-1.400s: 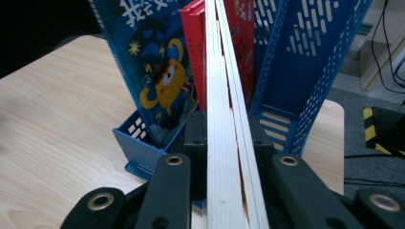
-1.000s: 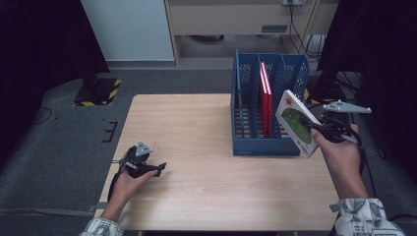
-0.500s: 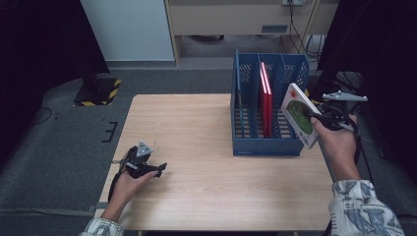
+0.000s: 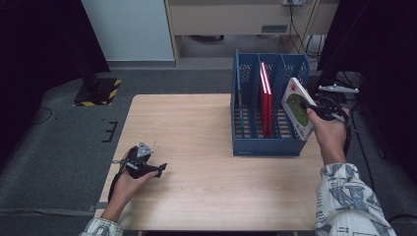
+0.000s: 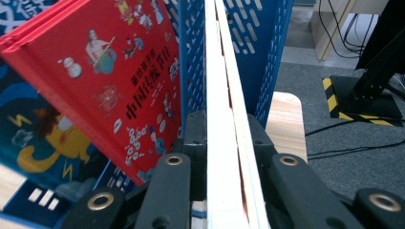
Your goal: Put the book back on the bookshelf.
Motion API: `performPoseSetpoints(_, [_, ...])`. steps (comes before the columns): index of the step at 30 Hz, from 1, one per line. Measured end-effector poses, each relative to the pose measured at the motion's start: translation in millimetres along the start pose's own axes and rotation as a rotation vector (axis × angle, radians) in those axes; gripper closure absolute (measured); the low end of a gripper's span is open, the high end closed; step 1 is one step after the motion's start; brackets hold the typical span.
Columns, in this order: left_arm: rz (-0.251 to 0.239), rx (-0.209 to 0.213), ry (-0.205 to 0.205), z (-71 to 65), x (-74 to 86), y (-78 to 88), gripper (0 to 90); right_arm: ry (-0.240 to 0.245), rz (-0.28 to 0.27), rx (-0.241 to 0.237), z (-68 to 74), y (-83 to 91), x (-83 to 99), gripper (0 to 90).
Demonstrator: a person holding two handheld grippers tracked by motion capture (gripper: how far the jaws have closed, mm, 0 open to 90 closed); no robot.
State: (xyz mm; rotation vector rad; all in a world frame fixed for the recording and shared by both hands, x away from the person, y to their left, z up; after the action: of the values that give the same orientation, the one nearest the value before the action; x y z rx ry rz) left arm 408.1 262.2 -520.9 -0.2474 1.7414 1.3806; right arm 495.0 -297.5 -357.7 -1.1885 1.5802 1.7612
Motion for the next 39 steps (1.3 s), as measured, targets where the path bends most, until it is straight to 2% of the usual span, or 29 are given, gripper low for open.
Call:
performPoseSetpoints(3, [0.000, -0.002, -0.002, 0.1, -0.5, 0.2, 5.4, -0.016, 0.003, 0.002, 0.7, -5.4, -0.8, 76.7])
performPoseSetpoints(12, [-0.002, -0.003, -0.009, -2.7, -1.4, 0.6, 5.5, -0.009, 0.011, 0.017, 2.4, -17.7, -6.1, 76.7])
performPoseSetpoints(23, [-0.018, 0.006, -0.010, -2.1, -2.1, 1.7, 5.2, -0.020, 0.036, 0.064, -7.4, -32.2, -7.8, 76.7])
performPoseSetpoints(30, [-0.006, 0.008, -0.005, -2.6, -0.4, -0.5, 4.8, -0.038, 0.029, 0.067, -11.4, -42.7, -6.2, 76.7])
performPoseSetpoints(39, [0.011, 0.002, -0.004, -2.0, 0.5, -2.9, 4.7, -0.015, 0.027, 0.083, -7.3, -52.7, -3.9, 76.6])
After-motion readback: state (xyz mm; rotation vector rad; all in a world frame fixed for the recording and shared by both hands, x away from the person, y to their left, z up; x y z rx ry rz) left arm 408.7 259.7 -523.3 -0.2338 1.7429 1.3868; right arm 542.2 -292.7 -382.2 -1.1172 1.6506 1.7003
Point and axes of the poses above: each handheld gripper's, and its own axes: y roughly backward along the jaws, x roughly out of its underside, z roughly to its left, the point moved 2 cm from there along -y, roughly forward along the jaws, and after that the axes turned 7 degrees about y, right-handed, at the moved point
